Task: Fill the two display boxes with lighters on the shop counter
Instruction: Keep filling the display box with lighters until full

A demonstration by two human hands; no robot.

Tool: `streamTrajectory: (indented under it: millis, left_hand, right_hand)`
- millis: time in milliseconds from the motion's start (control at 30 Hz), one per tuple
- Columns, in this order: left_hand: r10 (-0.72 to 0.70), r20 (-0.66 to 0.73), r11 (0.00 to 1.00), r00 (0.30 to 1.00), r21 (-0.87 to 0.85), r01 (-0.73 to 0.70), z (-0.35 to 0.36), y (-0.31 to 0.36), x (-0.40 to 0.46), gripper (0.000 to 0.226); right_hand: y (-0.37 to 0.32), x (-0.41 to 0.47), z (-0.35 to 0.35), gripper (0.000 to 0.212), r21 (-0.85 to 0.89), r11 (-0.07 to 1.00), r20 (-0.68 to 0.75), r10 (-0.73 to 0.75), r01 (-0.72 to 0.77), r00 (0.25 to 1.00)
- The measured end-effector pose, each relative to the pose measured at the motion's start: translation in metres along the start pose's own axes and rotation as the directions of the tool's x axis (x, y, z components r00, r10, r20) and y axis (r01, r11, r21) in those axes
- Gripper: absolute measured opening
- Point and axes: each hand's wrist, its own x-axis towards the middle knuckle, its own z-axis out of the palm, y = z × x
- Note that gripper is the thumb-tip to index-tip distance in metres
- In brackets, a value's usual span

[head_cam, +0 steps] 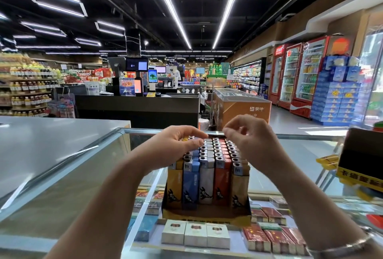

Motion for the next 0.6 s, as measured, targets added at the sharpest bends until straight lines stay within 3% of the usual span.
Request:
streamTrajectory:
  millis: [100, 200, 367, 500, 600]
  left_hand:
    - [0.003, -0.166, 0.992, 0.986, -0.123, -0.024, 0.004, -0.005, -0.009, 0.012]
    - [-0.097, -0.269, 0.952, 0.958, -0.307, 0.011, 0.011, -0.011, -0.024, 0.043]
    - [-0.212, -0.214, 0.906, 0.954, -0.41, 0.109, 0.034, -0.017, -0.044, 0.091]
    - [-0.258, -0.241, 0.883, 0.936, -0.453, 0.127, 0.044, -0.014, -0.049, 0.081]
    - [-0.282, -0.235, 0.853, 0.93, -0.506, 0.13, 0.044, -0.015, -0.049, 0.072]
  right_hand:
    - [0.019, 0.004, 0.002, 0.006, -0.083, 0.966, 0.044, 0.249, -0.245, 0.967]
    - [0.023, 0.002, 0.005, 0.011, 0.015, 0.907, 0.167, 0.414, -0.422, 0.895]
    - [0.014, -0.009, 0.001, 0.021, 0.218, 0.768, 0.205, 0.567, -0.602, 0.798]
    - [0.008, -0.029, -0.005, 0.037, 0.265, 0.62, 0.369, 0.643, -0.739, 0.672]
    - [0.001, -0.037, -0.005, 0.035, 0.255, 0.616, 0.376, 0.648, -0.746, 0.663]
